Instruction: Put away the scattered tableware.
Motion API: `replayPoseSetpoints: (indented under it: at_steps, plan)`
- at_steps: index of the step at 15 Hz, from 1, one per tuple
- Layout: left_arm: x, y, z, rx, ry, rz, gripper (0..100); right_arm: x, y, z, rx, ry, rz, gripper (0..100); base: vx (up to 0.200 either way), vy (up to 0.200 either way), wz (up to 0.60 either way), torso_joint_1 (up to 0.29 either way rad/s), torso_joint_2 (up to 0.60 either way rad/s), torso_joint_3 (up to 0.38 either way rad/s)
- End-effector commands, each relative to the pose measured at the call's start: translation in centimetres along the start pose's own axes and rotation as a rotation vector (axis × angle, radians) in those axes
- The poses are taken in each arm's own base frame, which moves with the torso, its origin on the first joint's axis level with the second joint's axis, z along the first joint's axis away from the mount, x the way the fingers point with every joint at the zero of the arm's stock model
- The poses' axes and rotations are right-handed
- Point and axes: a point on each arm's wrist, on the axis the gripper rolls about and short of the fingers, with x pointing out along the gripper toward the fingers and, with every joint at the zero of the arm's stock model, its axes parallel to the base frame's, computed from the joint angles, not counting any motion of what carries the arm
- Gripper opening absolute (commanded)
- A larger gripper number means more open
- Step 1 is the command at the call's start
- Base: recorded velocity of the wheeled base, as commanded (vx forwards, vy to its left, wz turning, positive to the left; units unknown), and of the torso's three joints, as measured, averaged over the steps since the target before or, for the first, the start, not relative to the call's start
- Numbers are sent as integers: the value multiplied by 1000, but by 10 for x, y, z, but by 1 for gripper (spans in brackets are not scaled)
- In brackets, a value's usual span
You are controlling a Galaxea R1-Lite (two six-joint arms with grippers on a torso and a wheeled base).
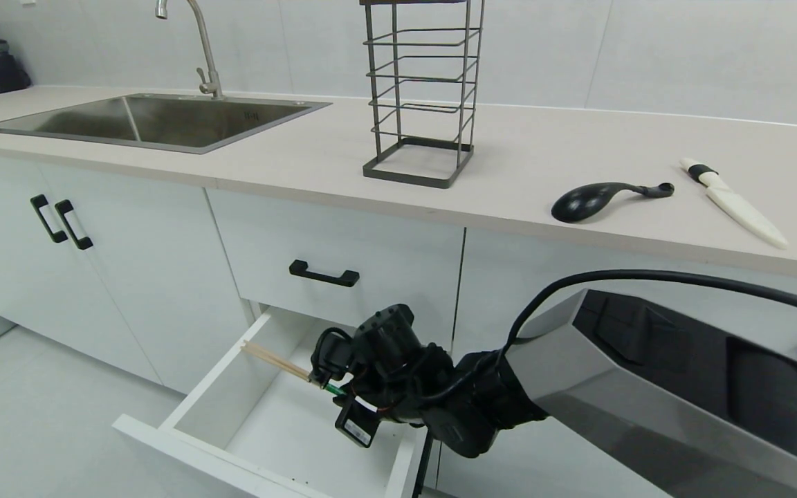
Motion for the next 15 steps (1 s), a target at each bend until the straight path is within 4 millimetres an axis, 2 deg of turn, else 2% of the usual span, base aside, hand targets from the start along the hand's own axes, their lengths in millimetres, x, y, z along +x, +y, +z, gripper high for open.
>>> replayPoseSetpoints:
  at_steps: [1,5,11,12,15]
  plan:
    - [0,0,0,0,3,0,100,18,3,-8,-2,21,3,0,0,0,0,0,0,0]
    - [0,0,0,0,1,0,100,27,7,-14,-1,68,16,0,0,0,0,0,0,0]
    - [0,0,0,0,1,0,100,26,7,-14,-5,70,16,0,0,0,0,0,0,0]
    - [0,0,0,0,1,0,100,26,7,-14,-5,70,16,100,0,0,0,0,0,0]
    - [0,0,0,0,1,0,100,12,4,-1,-6,35,4,100,0,0,0,0,0,0]
